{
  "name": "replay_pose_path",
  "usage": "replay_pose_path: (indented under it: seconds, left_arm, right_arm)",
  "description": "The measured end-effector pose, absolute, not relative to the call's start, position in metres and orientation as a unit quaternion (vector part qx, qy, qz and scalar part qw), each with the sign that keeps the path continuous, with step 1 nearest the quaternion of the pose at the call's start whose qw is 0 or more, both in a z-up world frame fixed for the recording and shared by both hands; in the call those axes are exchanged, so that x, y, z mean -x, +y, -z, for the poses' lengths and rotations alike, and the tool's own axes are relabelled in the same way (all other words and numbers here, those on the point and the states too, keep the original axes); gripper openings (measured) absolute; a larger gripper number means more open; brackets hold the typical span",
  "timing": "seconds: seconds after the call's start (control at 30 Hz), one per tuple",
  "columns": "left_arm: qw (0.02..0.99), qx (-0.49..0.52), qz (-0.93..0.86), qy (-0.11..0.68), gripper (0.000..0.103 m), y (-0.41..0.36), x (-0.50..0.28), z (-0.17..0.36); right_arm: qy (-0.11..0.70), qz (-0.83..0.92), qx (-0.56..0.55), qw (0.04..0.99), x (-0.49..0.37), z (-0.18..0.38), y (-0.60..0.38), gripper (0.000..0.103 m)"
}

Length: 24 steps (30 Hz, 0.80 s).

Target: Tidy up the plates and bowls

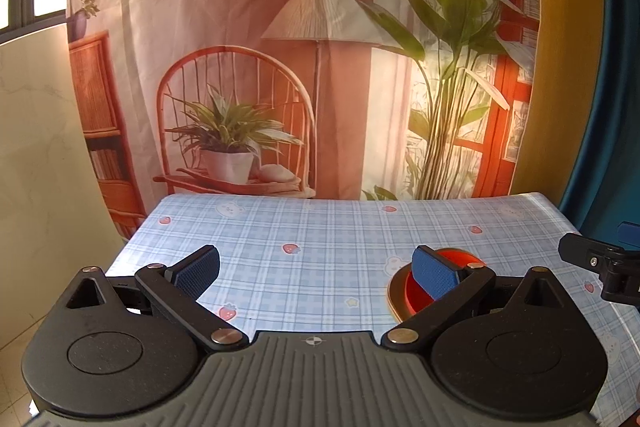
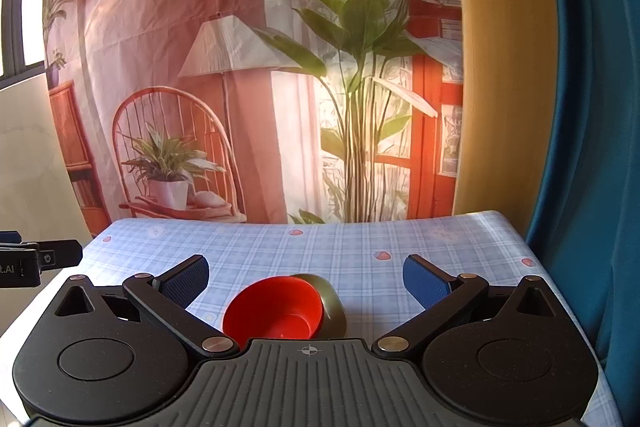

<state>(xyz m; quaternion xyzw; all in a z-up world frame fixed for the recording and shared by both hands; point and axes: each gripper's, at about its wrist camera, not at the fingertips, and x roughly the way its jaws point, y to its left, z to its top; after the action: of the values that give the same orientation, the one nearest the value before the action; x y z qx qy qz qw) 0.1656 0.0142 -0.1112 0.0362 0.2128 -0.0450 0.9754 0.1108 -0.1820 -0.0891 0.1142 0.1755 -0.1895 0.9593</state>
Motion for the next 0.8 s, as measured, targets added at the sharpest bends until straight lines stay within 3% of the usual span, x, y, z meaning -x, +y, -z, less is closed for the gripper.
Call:
replay_pose_path:
  seconds: [0.8]
  left_arm:
    - [0.985, -0.032, 0.019, 0.167, 0.103, 0.054, -0.059, 0.087]
  right_arm:
    - [0.123, 0.196, -0.113, 0.966, -0.011, 0.057, -0.132, 0.103]
